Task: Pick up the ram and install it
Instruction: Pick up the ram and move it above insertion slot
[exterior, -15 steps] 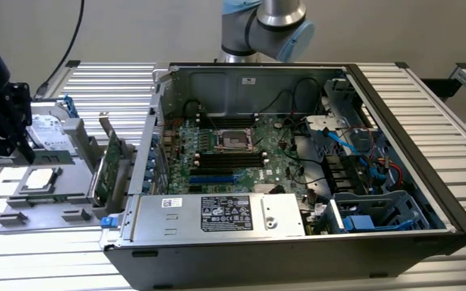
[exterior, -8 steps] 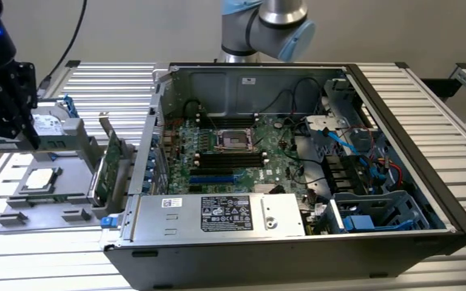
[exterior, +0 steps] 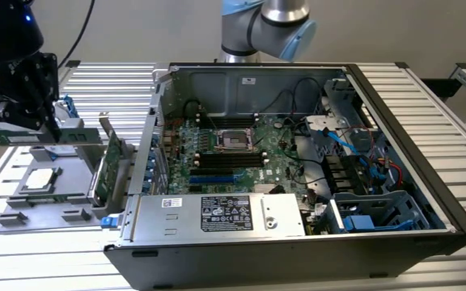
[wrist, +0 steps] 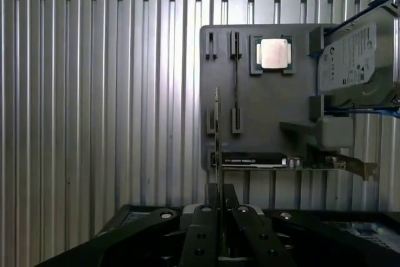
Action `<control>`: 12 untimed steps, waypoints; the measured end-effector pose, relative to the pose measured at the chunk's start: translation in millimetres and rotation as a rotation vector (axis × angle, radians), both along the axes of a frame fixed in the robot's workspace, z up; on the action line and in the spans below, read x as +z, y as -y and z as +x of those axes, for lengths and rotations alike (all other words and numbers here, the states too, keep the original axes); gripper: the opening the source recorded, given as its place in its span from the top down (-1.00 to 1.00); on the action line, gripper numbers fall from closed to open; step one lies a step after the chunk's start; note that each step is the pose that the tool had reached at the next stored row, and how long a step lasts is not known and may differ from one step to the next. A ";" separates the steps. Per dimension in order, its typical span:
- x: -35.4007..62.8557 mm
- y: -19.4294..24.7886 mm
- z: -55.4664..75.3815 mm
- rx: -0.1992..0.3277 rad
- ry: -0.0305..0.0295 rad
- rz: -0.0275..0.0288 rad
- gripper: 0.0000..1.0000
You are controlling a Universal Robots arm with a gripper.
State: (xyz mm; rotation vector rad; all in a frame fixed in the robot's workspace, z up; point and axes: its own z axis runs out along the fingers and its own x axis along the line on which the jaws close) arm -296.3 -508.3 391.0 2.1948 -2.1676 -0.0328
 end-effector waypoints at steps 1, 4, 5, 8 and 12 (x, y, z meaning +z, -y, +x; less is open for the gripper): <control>1.3 -0.1 4.0 0.000 -0.0004 0.0000 0.72; 5.1 -0.7 16.1 0.000 -0.0012 0.0000 0.72; 6.3 -0.9 20.0 0.000 -0.0013 0.0001 0.72; 9.9 -1.6 32.0 0.000 -0.0018 0.0000 0.72; 13.1 -2.6 47.5 0.000 -0.0020 0.0000 0.72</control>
